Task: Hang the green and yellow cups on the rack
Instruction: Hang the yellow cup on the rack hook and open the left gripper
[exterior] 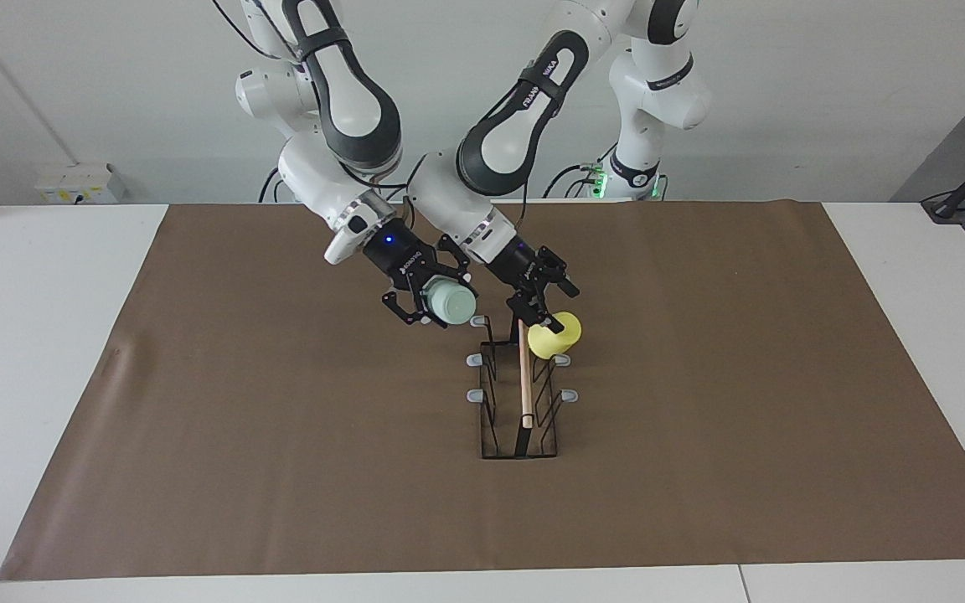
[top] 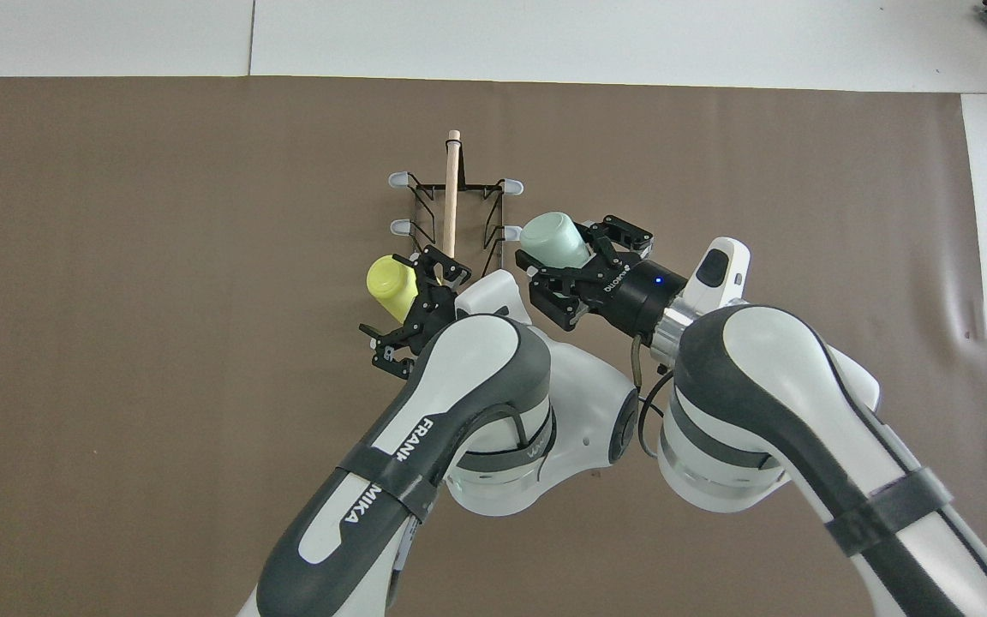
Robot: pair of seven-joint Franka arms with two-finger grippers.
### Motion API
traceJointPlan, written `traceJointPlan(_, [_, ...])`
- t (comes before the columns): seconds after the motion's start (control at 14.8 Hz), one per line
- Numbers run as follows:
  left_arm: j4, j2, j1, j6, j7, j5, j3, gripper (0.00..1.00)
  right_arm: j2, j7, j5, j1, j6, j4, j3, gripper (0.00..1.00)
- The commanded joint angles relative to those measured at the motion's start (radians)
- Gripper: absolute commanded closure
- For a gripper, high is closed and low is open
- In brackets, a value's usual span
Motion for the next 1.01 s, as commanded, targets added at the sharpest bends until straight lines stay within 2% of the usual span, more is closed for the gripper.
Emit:
traceJointPlan(0.0, [-0.004,-0.003,-0.012,0.012,-0.012,0.017,0.015,0.00,0.027,-0.036,0.046,0.010,0.027,0.035,0.004,1.00])
traceJointPlan(0.27, [-0.002,-0.003,-0.007,0.012,-0.012,0.017,0.015,0.00,0.027,-0.034,0.045,0.008,0.025,0.038,0.004,1.00])
traceJointPlan(0.61, [0.003,-0.004,-0.004,0.008,-0.012,0.018,0.015,0.00,0.029,-0.143,0.020,-0.084,-0.037,0.037,0.003,1.00])
traceJointPlan(0.95, [0.013,-0.006,-0.001,-0.002,-0.008,0.018,0.013,0.00,0.027,-0.145,0.019,-0.092,-0.039,0.035,0.003,1.00])
